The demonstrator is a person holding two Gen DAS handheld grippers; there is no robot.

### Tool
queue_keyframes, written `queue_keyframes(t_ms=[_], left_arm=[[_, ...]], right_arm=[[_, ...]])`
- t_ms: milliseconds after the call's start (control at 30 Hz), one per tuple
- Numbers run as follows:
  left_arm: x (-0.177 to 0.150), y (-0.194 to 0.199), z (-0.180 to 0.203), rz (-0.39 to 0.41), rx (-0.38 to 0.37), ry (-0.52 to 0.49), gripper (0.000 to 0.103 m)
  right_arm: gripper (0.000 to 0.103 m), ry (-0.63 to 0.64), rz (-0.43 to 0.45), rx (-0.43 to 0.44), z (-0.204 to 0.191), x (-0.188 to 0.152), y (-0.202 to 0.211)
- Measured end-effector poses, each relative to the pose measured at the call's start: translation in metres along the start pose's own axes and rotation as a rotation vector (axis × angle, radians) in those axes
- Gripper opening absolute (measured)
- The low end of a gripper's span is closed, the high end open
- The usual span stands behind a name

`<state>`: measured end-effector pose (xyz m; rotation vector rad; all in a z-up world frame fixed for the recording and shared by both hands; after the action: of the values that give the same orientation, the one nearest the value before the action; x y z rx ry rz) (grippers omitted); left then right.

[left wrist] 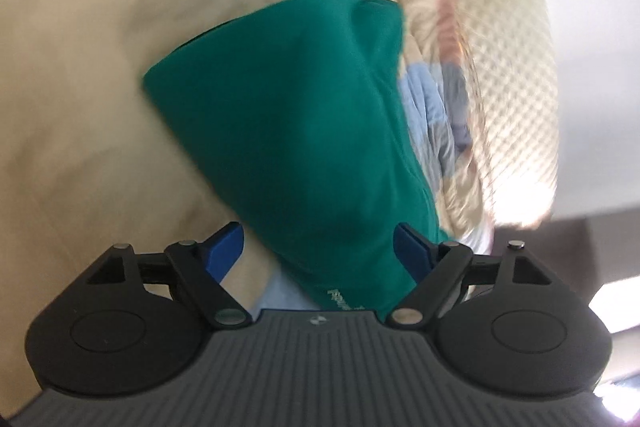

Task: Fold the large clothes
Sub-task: 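Grasp the hoodie edge with both grippers and lift it, then roll the lifted edge over the hoodie with both grippers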

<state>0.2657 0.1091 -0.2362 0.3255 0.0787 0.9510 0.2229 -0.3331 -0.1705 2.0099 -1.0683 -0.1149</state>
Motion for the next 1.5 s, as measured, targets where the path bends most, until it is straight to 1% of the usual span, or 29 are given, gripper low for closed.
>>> queue_keyframes(t_ms=[67, 133, 300, 367, 433, 500, 533, 567, 600, 633, 667, 700, 733, 800, 833, 867, 900, 967, 1133, 1233, 1267, 1333, 1433, 1500], left_arm=[[0.004, -0.004, -0.009, 0.007, -0.024, 0.064, 0.086], [0.007, -0.01, -0.015, 0.014, -0.051, 0.094, 0.086], [0.012, -0.026, -0.025, 0.034, -0.085, 0.133, 0.088], [0.015, -0.033, -0.029, 0.054, -0.095, 0.148, 0.088], [0.017, -0.036, -0.029, 0.067, -0.097, 0.154, 0.087], [0.017, -0.039, -0.026, 0.069, -0.078, 0.129, 0.085], [0.016, -0.04, -0.024, 0.07, -0.06, 0.097, 0.079], [0.015, -0.04, -0.021, 0.073, -0.041, 0.064, 0.075], [0.014, -0.04, -0.019, 0.072, -0.02, 0.033, 0.067], [0.013, -0.04, -0.016, 0.066, 0.007, -0.001, 0.057], [0.013, -0.039, -0.012, 0.068, 0.018, -0.029, 0.051], [0.012, -0.038, -0.008, 0.073, 0.02, -0.055, 0.04], [0.011, -0.036, -0.003, 0.076, 0.024, -0.09, 0.029], [0.006, -0.027, 0.01, 0.083, 0.036, -0.167, 0.02], [0.002, -0.022, 0.017, 0.086, 0.038, -0.203, 0.017], [0.0, -0.017, 0.022, 0.092, 0.03, -0.223, 0.016], [-0.002, -0.01, 0.027, 0.096, 0.021, -0.239, 0.016], [-0.008, 0.004, 0.037, 0.092, 0.017, -0.261, 0.015], [-0.037, 0.044, 0.067, 0.082, -0.004, -0.352, 0.015], [-0.051, 0.07, 0.077, 0.071, -0.02, -0.335, 0.014], [-0.055, 0.077, 0.08, 0.068, -0.023, -0.331, 0.014], [-0.067, 0.098, 0.083, 0.055, -0.02, -0.332, 0.015], [-0.084, 0.126, 0.078, 0.037, -0.01, -0.322, 0.015], [-0.093, 0.137, 0.073, 0.031, -0.009, -0.314, 0.015]], right_arm=[[0.096, -0.097, -0.041, 0.035, 0.009, 0.0, -0.011], [0.096, -0.186, -0.057, 0.051, 0.017, 0.0, -0.021], [0.097, -0.342, -0.05, 0.034, 0.036, 0.004, -0.046], [0.097, -0.364, -0.037, 0.041, 0.039, 0.007, -0.054], [0.098, -0.344, -0.023, 0.037, 0.036, 0.009, -0.059], [0.097, -0.307, -0.011, 0.025, 0.031, 0.007, -0.059], [0.097, -0.306, -0.003, 0.029, 0.032, 0.007, -0.057], [0.089, -0.305, 0.007, 0.031, 0.032, 0.006, -0.056], [0.074, -0.293, 0.021, 0.031, 0.031, 0.006, -0.053], [0.069, -0.273, 0.034, 0.036, 0.028, 0.007, -0.05], [0.057, -0.249, 0.045, 0.039, 0.025, 0.007, -0.047], [0.049, -0.224, 0.056, 0.036, 0.022, 0.006, -0.043], [0.045, -0.203, 0.065, 0.032, 0.018, 0.004, -0.039], [0.033, -0.173, 0.078, 0.021, 0.015, 0.001, -0.029], [0.03, -0.15, 0.088, 0.019, 0.012, -0.001, -0.023], [0.024, -0.124, 0.101, 0.023, 0.009, -0.003, -0.015], [0.022, -0.102, 0.111, 0.027, 0.007, -0.004, -0.006], [0.02, -0.076, 0.127, 0.034, 0.007, -0.007, 0.01], [0.018, -0.033, 0.16, 0.061, 0.009, -0.012, 0.055], [0.018, -0.009, 0.17, 0.07, 0.009, -0.02, 0.085], [0.018, -0.005, 0.166, 0.073, 0.011, -0.017, 0.094], [0.018, 0.002, 0.162, 0.075, 0.016, -0.022, 0.105], [0.018, 0.039, 0.161, 0.064, 0.023, -0.038, 0.128], [0.018, 0.042, 0.162, 0.064, 0.026, -0.043, 0.132]])
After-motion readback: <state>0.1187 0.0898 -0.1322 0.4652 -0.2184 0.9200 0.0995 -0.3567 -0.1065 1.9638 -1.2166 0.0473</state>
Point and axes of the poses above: each gripper's, at about its wrist camera, not at the fingertips, and y roughly against the way its jaws point, z to its right, x to its top, the point moved 4 cm from there along -y, roughly the way its jaws point, and after that the axes turned 14 degrees about -x, right-handed, at the moved point
